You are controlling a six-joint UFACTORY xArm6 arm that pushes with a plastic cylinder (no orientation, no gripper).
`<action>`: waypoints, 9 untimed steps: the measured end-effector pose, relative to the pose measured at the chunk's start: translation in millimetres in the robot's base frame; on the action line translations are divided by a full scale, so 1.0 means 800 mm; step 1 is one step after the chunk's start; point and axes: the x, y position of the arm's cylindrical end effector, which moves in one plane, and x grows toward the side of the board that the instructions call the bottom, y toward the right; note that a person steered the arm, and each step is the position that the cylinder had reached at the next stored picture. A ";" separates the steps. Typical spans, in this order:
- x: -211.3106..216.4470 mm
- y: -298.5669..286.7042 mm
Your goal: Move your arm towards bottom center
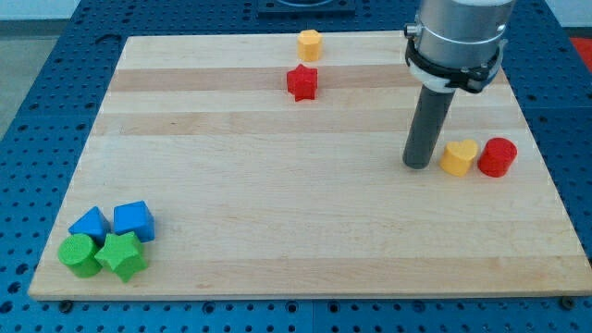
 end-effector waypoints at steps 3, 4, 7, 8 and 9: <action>0.030 0.000; 0.039 0.000; 0.072 0.000; 0.084 0.000; 0.097 0.000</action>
